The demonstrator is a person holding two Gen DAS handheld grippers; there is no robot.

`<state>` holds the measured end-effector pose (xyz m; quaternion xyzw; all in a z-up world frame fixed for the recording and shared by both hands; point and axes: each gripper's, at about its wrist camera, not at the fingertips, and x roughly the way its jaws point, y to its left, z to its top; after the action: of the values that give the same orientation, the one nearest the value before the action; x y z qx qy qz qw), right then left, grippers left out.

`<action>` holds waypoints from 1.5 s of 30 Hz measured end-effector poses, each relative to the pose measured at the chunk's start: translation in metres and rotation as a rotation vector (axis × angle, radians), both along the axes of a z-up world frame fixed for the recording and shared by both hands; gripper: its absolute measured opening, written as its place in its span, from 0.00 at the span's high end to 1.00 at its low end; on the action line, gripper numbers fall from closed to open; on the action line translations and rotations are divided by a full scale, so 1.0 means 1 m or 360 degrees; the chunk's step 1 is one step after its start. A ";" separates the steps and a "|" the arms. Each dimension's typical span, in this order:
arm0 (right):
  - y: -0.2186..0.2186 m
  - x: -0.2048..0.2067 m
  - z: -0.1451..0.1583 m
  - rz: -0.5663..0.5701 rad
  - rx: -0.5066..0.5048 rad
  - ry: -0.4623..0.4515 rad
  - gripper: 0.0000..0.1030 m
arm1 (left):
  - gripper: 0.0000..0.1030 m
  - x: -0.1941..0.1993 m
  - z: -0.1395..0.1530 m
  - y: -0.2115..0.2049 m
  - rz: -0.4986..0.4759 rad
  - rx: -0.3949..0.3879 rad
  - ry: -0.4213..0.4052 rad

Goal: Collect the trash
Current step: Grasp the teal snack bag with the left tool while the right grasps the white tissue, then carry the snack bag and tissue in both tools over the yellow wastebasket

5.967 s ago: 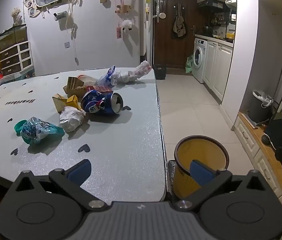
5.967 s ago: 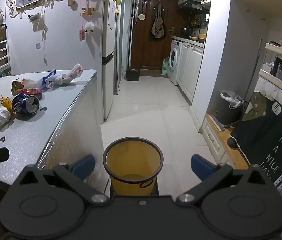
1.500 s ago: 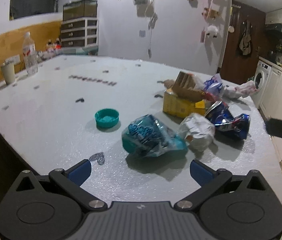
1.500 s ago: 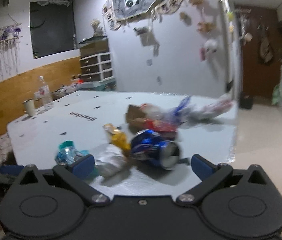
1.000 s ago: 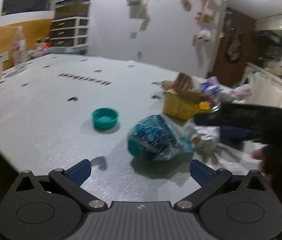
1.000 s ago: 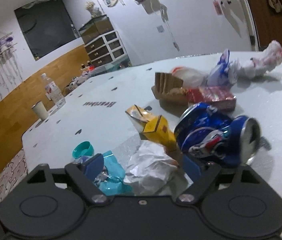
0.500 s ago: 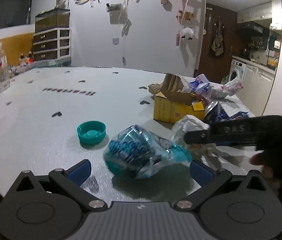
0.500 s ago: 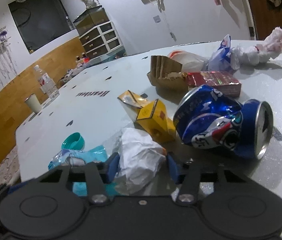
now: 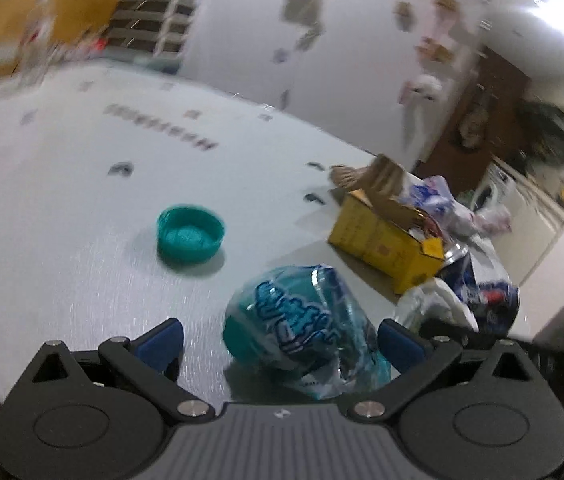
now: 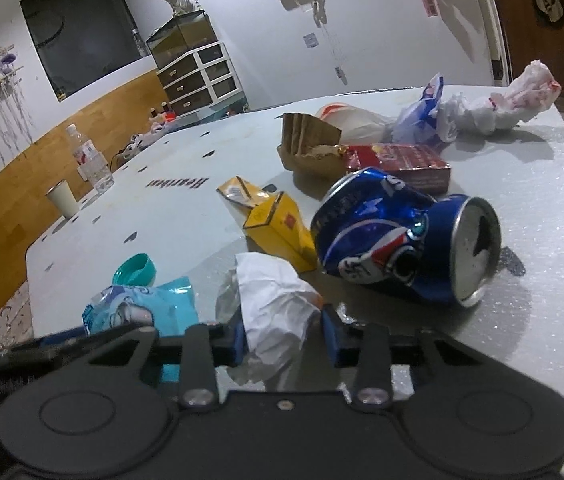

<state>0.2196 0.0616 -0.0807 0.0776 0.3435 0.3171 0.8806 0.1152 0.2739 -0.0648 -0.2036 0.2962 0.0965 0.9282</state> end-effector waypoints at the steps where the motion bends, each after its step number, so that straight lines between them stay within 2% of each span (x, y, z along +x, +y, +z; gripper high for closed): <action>1: 0.000 -0.001 0.000 0.0008 -0.0005 -0.0006 0.64 | 0.03 0.000 0.000 0.000 0.0026 -0.0022 0.0003; 9: 0.004 -0.016 0.001 0.0096 -0.0019 -0.0041 0.65 | 0.13 0.004 0.000 -0.005 0.0184 -0.0212 -0.0067; 10: 0.005 -0.018 0.001 0.0103 -0.0025 -0.0043 0.66 | 0.16 0.005 0.000 -0.005 0.0203 -0.0222 -0.0072; 11: 0.005 -0.019 0.000 0.0108 -0.0026 -0.0042 0.66 | 0.24 0.006 0.000 -0.006 0.0201 -0.0235 -0.0074; 12: 0.006 -0.021 0.000 0.0117 -0.0028 -0.0041 0.66 | 0.32 0.007 -0.001 -0.007 0.0197 -0.0242 -0.0073; 13: 0.006 -0.023 0.000 0.0127 -0.0033 -0.0043 0.66 | 0.35 0.007 -0.001 -0.008 0.0195 -0.0244 -0.0071; 18: 0.002 -0.032 0.003 0.0139 -0.0068 -0.0071 0.67 | 0.43 0.002 0.001 -0.019 0.0130 -0.0194 -0.0065; 23: -0.011 -0.038 0.009 0.0108 -0.0083 -0.0099 0.67 | 0.46 -0.010 0.009 -0.037 0.0089 -0.0033 -0.0079; 28: -0.030 -0.048 0.020 0.0071 -0.0078 -0.0147 0.67 | 0.46 -0.023 0.023 -0.062 0.0061 0.0250 -0.0117; 32: -0.045 -0.058 0.031 0.0043 -0.0082 -0.0199 0.67 | 0.46 -0.031 0.035 -0.082 0.0036 0.0402 -0.0141; 36: -0.061 -0.066 0.041 -0.0012 -0.0096 -0.0240 0.67 | 0.46 -0.039 0.044 -0.098 0.0011 0.0468 -0.0148; 45: -0.104 -0.087 0.054 -0.0122 -0.0120 -0.0328 0.67 | 0.46 -0.056 0.055 -0.130 -0.0030 0.0495 -0.0180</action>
<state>0.1323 -0.0420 -0.0272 0.0244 0.2597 0.2764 0.9250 0.0594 0.1435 -0.0103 -0.0599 0.2268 0.1209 0.9645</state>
